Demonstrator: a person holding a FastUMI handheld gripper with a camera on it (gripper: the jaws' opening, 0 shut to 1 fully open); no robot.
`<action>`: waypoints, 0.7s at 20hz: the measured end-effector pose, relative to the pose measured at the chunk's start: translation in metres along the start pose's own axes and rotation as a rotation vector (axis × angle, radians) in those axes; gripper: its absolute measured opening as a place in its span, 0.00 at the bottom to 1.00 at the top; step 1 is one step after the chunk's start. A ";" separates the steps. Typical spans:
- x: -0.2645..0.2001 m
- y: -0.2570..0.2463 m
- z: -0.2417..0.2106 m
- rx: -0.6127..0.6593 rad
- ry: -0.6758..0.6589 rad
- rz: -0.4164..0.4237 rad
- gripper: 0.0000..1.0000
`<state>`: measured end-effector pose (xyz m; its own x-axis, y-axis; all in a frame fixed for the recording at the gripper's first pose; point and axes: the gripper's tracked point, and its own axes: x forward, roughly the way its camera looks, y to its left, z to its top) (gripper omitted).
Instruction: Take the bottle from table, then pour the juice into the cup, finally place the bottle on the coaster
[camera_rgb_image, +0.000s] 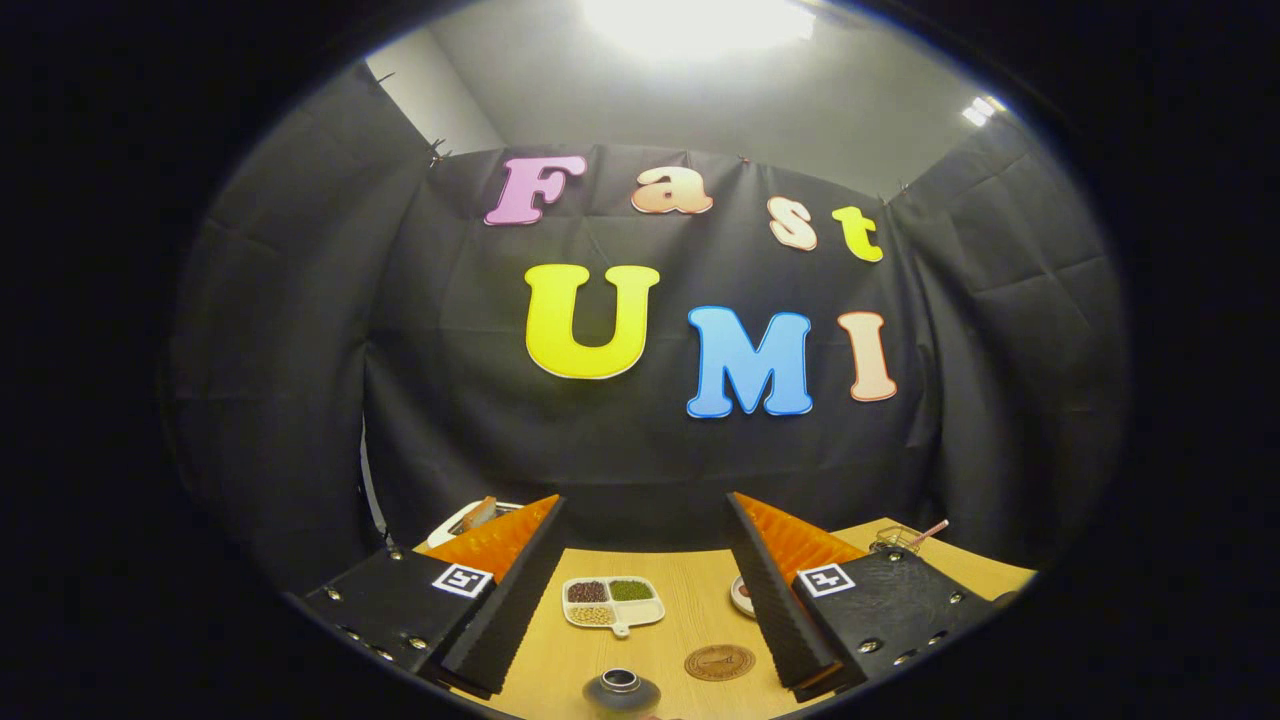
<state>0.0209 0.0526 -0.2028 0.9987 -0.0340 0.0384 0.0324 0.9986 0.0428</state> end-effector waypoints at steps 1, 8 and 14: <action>0.000 0.002 -0.014 -0.007 0.011 0.007 0.95; 0.003 0.014 -0.104 -0.013 0.084 0.054 0.95; 0.009 0.027 -0.169 -0.017 0.150 0.103 0.95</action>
<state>0.0378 0.0861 -0.3696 0.9915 0.0738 -0.1073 -0.0710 0.9970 0.0297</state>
